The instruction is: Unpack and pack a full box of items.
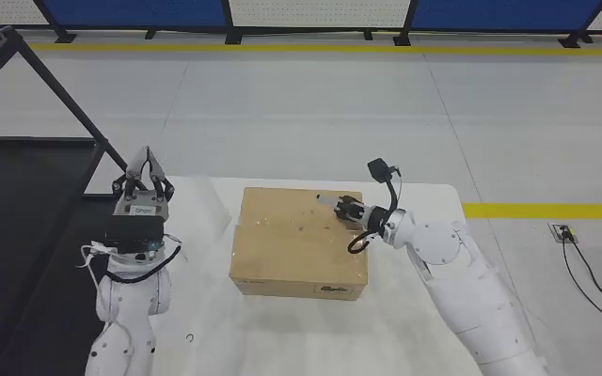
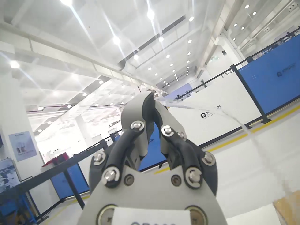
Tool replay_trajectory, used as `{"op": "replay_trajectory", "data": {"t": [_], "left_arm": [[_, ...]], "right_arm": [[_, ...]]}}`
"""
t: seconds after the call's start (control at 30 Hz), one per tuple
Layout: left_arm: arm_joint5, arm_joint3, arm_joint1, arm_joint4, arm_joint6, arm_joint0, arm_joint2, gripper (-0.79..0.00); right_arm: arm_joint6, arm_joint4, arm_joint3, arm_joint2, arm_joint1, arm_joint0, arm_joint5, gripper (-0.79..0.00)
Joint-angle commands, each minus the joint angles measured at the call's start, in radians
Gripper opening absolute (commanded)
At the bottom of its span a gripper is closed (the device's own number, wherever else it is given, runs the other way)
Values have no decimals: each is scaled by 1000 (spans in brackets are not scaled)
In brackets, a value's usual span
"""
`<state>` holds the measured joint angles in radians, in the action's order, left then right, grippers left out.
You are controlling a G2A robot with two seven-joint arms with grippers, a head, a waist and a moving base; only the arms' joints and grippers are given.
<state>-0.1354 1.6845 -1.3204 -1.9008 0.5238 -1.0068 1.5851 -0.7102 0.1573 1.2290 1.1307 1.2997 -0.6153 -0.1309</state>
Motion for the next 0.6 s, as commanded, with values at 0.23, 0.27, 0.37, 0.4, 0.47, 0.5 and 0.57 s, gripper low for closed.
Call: {"op": "replay_trajectory", "data": {"t": [0.23, 0.27, 0.37, 0.4, 0.47, 0.5, 0.57], "left_arm": [[136, 43, 5, -48, -240, 118, -46, -785], [152, 46, 5, -51, -260, 128, -51, -785], [184, 67, 9, -83, -293, 144, -52, -785], [184, 67, 9, -83, -293, 144, -52, -785], [184, 67, 9, -83, -293, 144, -52, -785], [184, 67, 9, -83, -293, 144, -52, -785], [184, 67, 9, -83, -293, 144, -52, -785]], "right_arm": [[184, 58, 47, -16, 5, -66, -87, 0], [230, 91, 68, -15, 5, -82, -79, 0], [249, 101, 75, -13, 4, -87, -74, 0], [249, 101, 75, -13, 4, -87, -74, 0], [249, 101, 75, -13, 4, -87, -74, 0], [249, 101, 75, -13, 4, -87, -74, 0], [249, 101, 75, -13, 4, -87, -74, 0]]}}
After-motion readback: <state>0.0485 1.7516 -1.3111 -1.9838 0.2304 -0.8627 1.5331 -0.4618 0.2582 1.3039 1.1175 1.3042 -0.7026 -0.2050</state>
